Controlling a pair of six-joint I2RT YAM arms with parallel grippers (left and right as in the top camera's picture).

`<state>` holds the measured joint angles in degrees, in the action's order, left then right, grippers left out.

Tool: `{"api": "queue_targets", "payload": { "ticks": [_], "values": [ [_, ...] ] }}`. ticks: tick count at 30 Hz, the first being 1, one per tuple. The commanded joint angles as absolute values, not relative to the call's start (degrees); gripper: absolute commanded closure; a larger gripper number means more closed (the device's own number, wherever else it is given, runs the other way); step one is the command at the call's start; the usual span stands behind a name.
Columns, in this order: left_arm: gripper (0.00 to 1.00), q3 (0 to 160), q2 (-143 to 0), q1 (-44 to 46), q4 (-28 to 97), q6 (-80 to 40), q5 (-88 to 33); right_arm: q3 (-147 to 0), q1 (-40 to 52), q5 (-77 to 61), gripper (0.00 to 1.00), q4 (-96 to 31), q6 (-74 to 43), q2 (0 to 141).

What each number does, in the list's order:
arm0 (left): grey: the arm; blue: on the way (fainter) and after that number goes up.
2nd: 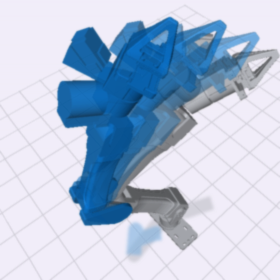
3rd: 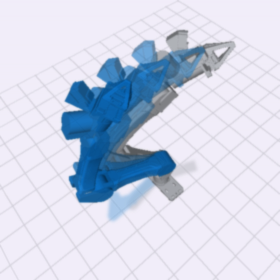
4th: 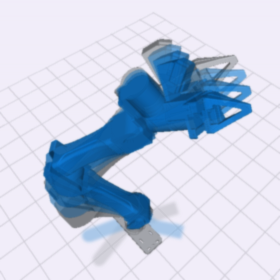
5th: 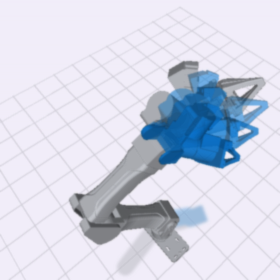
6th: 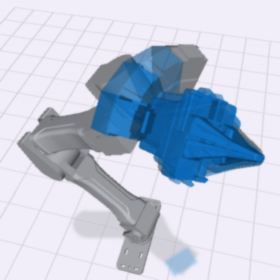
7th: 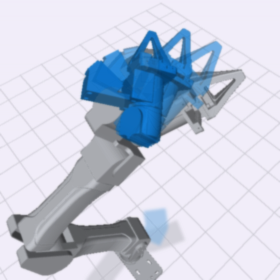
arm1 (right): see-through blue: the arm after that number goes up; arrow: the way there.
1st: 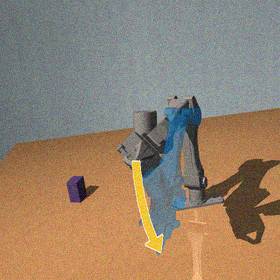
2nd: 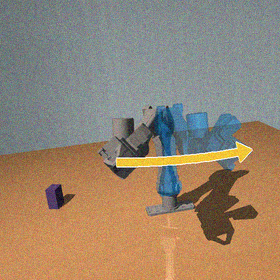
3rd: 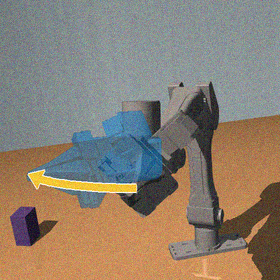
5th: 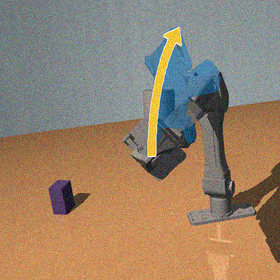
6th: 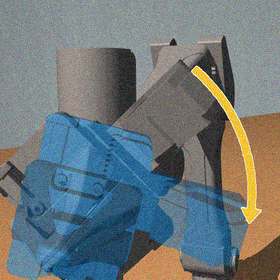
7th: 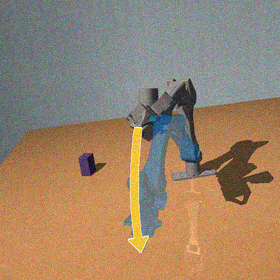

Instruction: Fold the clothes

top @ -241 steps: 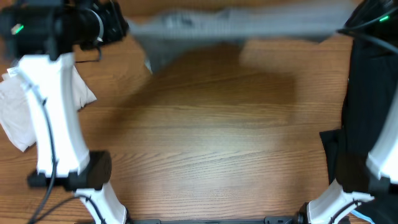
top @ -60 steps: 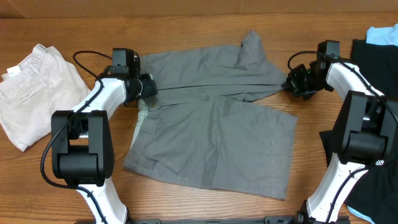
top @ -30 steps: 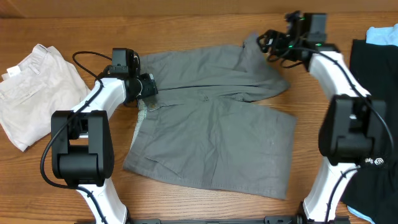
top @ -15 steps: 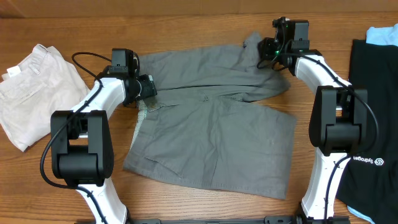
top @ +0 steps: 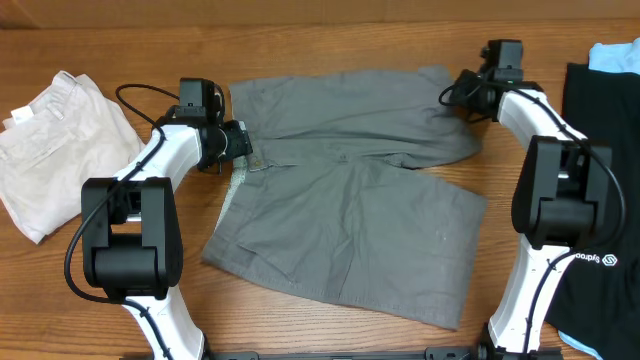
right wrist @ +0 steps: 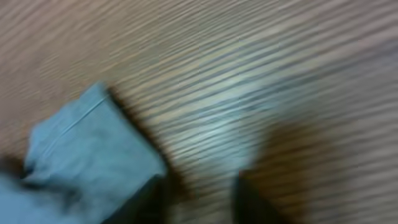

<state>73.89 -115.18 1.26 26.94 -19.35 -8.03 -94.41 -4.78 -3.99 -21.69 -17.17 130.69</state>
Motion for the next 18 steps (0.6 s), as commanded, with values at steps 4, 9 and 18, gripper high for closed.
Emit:
{"api": "queue_targets", "payload": {
  "ticks": [4, 9, 18],
  "values": [
    [0.31, 73.0, -117.3, 0.8, 27.9, -19.9, -7.0, -95.0, -4.9, -5.2, 0.2, -22.4, -18.8, 129.4],
    [0.32, 73.0, -117.3, 0.8, 27.6, -19.9, -6.9, -95.0, -5.3, -0.7, 0.21, -30.2, -18.4, 122.0],
    [0.24, 83.8, -111.9, -0.8, 39.4, -17.5, -6.7, -95.0, -8.3, 1.7, 0.0, -54.9, -18.5, 106.7]
  ]
}}
